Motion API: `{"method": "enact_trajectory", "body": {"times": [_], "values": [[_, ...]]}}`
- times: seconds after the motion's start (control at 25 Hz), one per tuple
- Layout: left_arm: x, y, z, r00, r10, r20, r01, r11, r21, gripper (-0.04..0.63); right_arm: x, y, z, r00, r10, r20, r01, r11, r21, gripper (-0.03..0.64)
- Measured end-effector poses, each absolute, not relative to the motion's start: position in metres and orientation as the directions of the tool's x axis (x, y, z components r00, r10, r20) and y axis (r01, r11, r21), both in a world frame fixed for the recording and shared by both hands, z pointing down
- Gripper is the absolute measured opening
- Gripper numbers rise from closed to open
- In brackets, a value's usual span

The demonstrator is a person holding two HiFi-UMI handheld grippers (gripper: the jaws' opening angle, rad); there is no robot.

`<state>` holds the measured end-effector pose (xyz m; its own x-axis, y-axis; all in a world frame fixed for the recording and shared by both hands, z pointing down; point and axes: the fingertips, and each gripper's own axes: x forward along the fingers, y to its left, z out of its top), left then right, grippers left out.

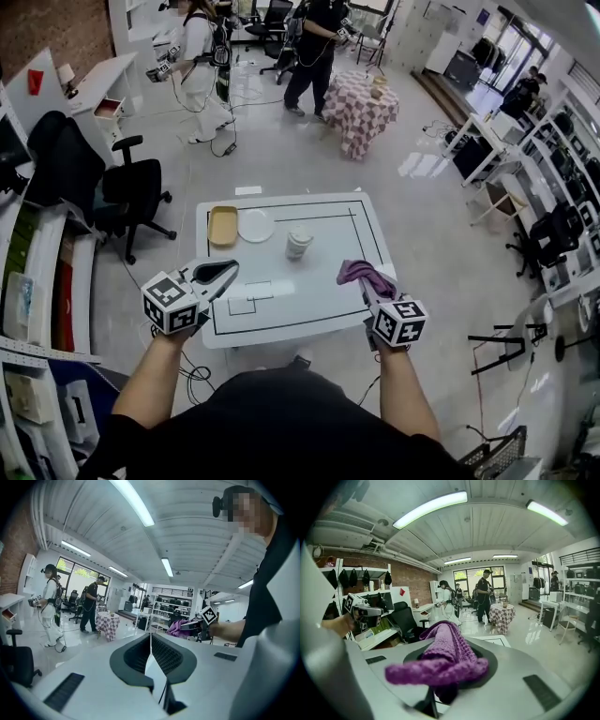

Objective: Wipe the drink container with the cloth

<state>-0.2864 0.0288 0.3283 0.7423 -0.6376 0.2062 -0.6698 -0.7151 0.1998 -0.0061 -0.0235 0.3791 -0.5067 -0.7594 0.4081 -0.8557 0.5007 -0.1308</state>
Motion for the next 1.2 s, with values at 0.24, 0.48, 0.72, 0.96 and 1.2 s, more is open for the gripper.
{"method": "enact_trajectory", "body": {"times": [0.24,0.48,0.72,0.96,1.2], "values": [[-0.275,-0.008,0.345,0.744,-0.626,0.235,-0.667,-0.721,0.189,0.026,-0.002,-0.060,0.399,-0.513,-0.745,0.427,-0.852,0.502,-0.148,0.078],[-0.274,-0.053,0.350,0.714,-0.648,0.263,-0.696,-0.695,0.177,0.026,-0.003,-0.118,0.405,-0.546,-0.724,0.421,-0.831,0.534,-0.158,0.078],[-0.271,-0.108,0.354,0.680,-0.680,0.274,-0.731,-0.660,0.175,0.026,0.001,-0.184,0.412,-0.573,-0.703,0.421,-0.811,0.561,-0.167,0.078],[-0.263,-0.153,0.368,0.663,-0.693,0.283,-0.747,-0.637,0.191,0.026,0.003,-0.232,0.429,-0.591,-0.673,0.445,-0.795,0.581,-0.177,0.078],[-0.259,-0.185,0.391,0.658,-0.687,0.309,-0.752,-0.624,0.212,0.026,-0.002,-0.265,0.448,-0.605,-0.639,0.476,-0.779,0.598,-0.187,0.078]]}}
